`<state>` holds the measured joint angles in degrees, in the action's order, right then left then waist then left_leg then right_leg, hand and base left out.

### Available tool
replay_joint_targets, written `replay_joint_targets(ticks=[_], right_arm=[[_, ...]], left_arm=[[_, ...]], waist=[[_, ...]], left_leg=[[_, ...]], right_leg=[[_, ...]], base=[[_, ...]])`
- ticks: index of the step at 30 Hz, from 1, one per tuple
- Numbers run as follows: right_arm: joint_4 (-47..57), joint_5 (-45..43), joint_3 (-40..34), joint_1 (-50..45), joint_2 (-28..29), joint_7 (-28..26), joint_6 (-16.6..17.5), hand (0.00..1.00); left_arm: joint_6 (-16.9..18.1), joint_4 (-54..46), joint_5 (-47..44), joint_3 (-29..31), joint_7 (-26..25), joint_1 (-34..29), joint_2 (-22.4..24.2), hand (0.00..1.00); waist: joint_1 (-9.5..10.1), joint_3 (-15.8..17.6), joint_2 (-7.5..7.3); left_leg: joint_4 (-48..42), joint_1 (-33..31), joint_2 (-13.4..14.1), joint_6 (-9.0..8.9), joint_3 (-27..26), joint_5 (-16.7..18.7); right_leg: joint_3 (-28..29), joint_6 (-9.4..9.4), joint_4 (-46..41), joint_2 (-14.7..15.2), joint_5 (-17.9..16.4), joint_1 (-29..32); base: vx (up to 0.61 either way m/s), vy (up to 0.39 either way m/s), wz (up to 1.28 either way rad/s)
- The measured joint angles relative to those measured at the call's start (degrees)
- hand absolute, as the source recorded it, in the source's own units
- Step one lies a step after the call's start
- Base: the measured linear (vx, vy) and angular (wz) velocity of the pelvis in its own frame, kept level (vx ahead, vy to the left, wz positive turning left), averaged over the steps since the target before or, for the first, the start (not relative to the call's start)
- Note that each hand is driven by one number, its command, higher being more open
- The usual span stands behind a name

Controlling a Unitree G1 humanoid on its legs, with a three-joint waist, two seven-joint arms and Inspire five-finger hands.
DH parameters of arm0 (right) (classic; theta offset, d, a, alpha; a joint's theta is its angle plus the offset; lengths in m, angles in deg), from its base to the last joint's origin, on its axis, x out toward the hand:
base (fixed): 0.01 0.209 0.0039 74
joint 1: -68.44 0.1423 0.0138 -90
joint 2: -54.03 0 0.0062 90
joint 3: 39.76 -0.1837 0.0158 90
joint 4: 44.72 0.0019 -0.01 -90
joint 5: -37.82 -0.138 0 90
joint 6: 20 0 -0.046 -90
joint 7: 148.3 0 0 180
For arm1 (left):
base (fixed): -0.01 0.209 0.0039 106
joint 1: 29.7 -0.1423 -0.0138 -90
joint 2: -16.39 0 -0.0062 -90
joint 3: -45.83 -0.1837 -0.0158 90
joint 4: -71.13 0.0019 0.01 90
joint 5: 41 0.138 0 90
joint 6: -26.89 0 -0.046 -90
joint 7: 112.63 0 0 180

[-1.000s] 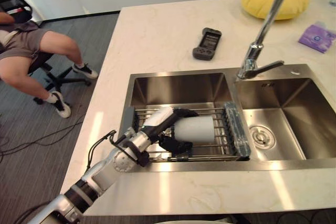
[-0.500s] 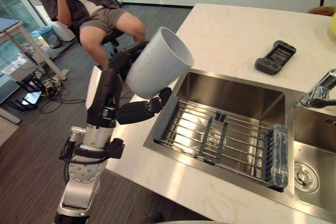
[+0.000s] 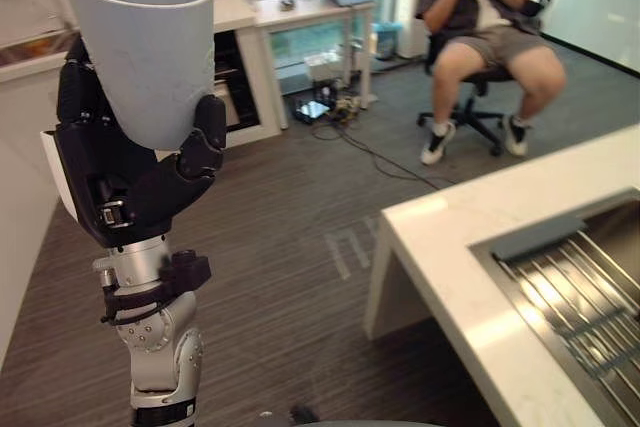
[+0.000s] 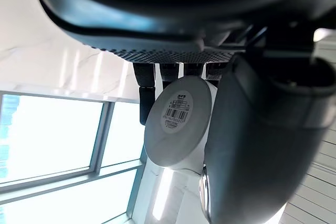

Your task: Walk over to the sink, pick up the cup, carry it to the dishwasher, place the cup inside the dishwasher, then close the dishwasher door

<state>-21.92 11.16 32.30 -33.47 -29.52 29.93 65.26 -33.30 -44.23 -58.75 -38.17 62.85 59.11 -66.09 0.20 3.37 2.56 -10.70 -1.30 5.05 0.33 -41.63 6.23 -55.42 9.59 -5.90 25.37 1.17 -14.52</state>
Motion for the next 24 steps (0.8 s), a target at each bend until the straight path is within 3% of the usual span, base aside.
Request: replay_joint_targets(ticks=[1,2,3,4,5,6,7,8,9,10,11,13,16,17,19,21,22,23,24], right_arm=[[0.1,0.0,-0.3,0.5,0.5,0.3,0.0,1.00],[0.5,-0.1,-0.9,0.5,0.2,1.2,0.0,1.00],[0.9,-0.2,-1.8,0.3,-0.3,1.7,0.0,1.00],[2.4,-0.9,-4.4,-1.1,-0.7,1.9,0.7,1.00],[3.1,-3.1,-6.5,-1.5,-0.1,1.7,0.6,1.00],[3.2,-4.4,-6.7,-1.6,0.5,1.7,0.6,1.00],[2.7,-6.0,-6.7,-1.4,2.0,1.5,1.1,1.00],[2.4,-6.9,-6.1,-0.8,4.0,1.3,1.3,1.00],[2.8,-7.8,-5.6,-0.7,4.0,0.8,1.3,1.00],[2.6,-9.0,-5.2,0.4,4.9,0.2,1.1,1.00],[2.6,-10.5,-4.3,0.6,5.1,-0.5,0.7,1.00],[3.6,-12.3,-4.2,0.5,5.7,-1.5,0.5,1.00],[3.8,-12.5,-3.8,0.5,6.5,-3.1,0.7,1.00],[3.6,-12.5,-3.8,0.2,5.9,-3.6,0.7,1.00],[2.7,-12.6,-3.2,1.2,4.9,-3.6,0.3,1.00],[2.5,-12.6,-0.8,2.6,4.4,-4.6,0.0,1.00],[2.5,-12.6,-0.3,2.9,4.1,-4.9,0.0,1.00],[2.2,-12.7,-0.2,3.1,3.5,-5.6,0.0,1.00],[1.8,-12.8,0.2,3.2,2.8,-5.9,0.0,1.00]], left_arm=[[-0.3,0.2,-0.4,-0.8,0.0,0.3,0.1,0.00],[-0.3,1.2,-0.6,-2.1,0.2,0.2,0.7,0.00],[-0.4,1.9,-1.1,-3.8,0.3,0.2,1.2,0.00],[-0.7,4.1,-1.6,-8.5,1.0,0.3,1.8,0.00],[-0.5,7.1,-3.2,-13.7,3.9,1.4,1.5,0.00],[-0.5,8.9,-4.3,-16.1,5.5,2.3,1.4,0.00],[-0.6,12.6,-5.5,-19.9,7.9,3.9,1.0,0.00],[-1.0,13.9,-6.0,-21.8,8.5,5.0,-0.7,0.00],[-1.0,14.0,-6.2,-22.5,8.5,5.4,-1.0,0.00],[-1.6,14.5,-7.2,-23.2,8.7,5.7,-1.4,0.00],[-3.0,14.9,-8.1,-23.7,8.6,5.9,-1.4,0.00],[-4.8,14.9,-8.4,-24.4,8.8,6.7,-1.9,0.00],[-8.2,14.8,-8.5,-24.8,9.1,7.8,-2.0,0.00],[-9.7,14.8,-8.5,-25.8,9.4,8.1,-1.5,0.00],[-10.4,14.8,-8.1,-26.3,10.5,8.6,-2.5,0.00],[-11.9,17.4,-8.2,-26.2,11.1,9.7,-4.4,0.00],[-12.2,18.6,-8.2,-26.2,11.3,9.7,-4.5,0.00],[-13.0,19.9,-8.2,-26.2,11.9,9.7,-4.6,0.00],[-13.1,20.9,-8.2,-26.1,12.3,9.6,-4.5,0.00]], waist=[[-0.12,0.0,-0.78],[-0.14,0.5,-0.53],[0.11,1.0,0.08],[-1.22,1.0,1.23],[-3.51,0.9,2.92],[-4.23,1.4,3.19],[-4.54,2.2,2.86],[-4.11,3.2,-0.10],[-3.98,3.4,-0.05],[-4.03,3.9,-1.33],[-4.09,4.0,-0.89],[-4.06,3.6,-0.15],[-3.23,1.4,-1.73],[-3.74,-0.6,-0.66],[-3.35,-1.1,0.13],[-4.19,-0.8,-0.59],[-4.18,-0.6,-1.07],[-4.40,-0.6,-1.05],[-4.56,-0.9,-0.14]], left_leg=[[1.5,0.1,-2.2,0.88,0.2,0.5],[1.5,-0.3,-4.4,1.96,1.9,1.0],[1.6,-0.5,-5.5,3.08,3.5,0.8],[2.4,-1.0,-7.3,5.94,8.8,0.1],[3.5,-1.6,-8.3,6.46,16.4,-0.8],[5.1,-1.2,-8.7,5.71,20.1,-1.8],[8.2,0.5,-9.0,0.90,22.9,0.1],[2.9,0.3,-8.8,5.50,24.5,0.4],[2.8,0.7,-8.1,4.48,27.0,0.3],[2.6,1.6,-10.8,5.82,30.2,0.4],[2.8,2.6,-11.1,5.79,33.1,0.4],[4.0,4.1,-11.3,5.90,35.8,0.3],[6.3,7.9,-11.6,4.48,35.6,1.1],[6.9,7.8,-10.1,3.28,34.7,1.5],[7.4,8.1,-8.4,1.63,33.2,2.2],[2.1,6.9,-7.3,-0.76,30.4,4.3],[2.4,7.2,-7.3,-0.69,29.2,5.3],[8.0,8.0,-6.7,-1.17,27.6,4.7],[12.0,8.5,-5.3,-0.66,25.7,-0.8]], right_leg=[[0.1,-0.61,-2.1,1.2,0.5,0.7],[0.7,-2.08,-6.1,3.5,1.5,0.8],[2.6,-4.79,-9.7,5.2,1.7,1.3],[10.4,-13.58,-19.1,7.1,3.5,4.0],[23.0,-10.53,-25.5,3.0,-1.5,7.4],[28.3,-7.95,-27.0,-1.0,-5.1,8.5],[35.5,-7.58,-27.2,-7.5,-9.3,10.9],[39.3,-6.91,-26.1,-8.7,-12.1,13.4],[40.2,-5.75,-25.3,-10.0,-13.2,14.5],[46.8,-4.84,-22.0,-11.2,-14.7,17.0],[51.4,-4.64,-20.4,-13.9,-15.0,19.4],[53.1,-3.99,-18.5,-16.0,-14.0,22.2],[51.3,-4.62,-10.8,-17.0,-4.5,23.3],[50.0,-4.88,-8.2,-18.2,-4.1,22.3],[50.1,-5.91,-4.2,-20.2,-2.6,20.5],[50.9,-7.01,1.2,-20.7,-0.5,16.4],[51.4,-7.02,1.9,-20.4,-0.5,15.4],[51.7,-7.02,2.8,-20.1,-0.5,14.1],[51.7,-6.92,3.7,-20.5,-0.5,13.4]], base=[[-0.05,0.318,0.88],[-0.02,0.298,0.88],[0.02,0.282,1.47],[0.06,0.270,2.38],[0.07,0.235,2.82],[0.06,0.128,3.06],[0.12,0.023,2.53],[0.20,-0.056,2.18],[0.31,-0.131,1.65],[0.31,-0.129,1.47],[0.30,-0.096,1.58],[0.24,-0.042,1.06],[0.33,-0.089,0.47],[0.31,-0.087,0.27],[0.27,-0.075,-0.18],[0.23,-0.073,-0.39],[0.11,-0.052,-0.22],[0.06,-0.038,-0.20],[0.05,-0.013,-0.24]])
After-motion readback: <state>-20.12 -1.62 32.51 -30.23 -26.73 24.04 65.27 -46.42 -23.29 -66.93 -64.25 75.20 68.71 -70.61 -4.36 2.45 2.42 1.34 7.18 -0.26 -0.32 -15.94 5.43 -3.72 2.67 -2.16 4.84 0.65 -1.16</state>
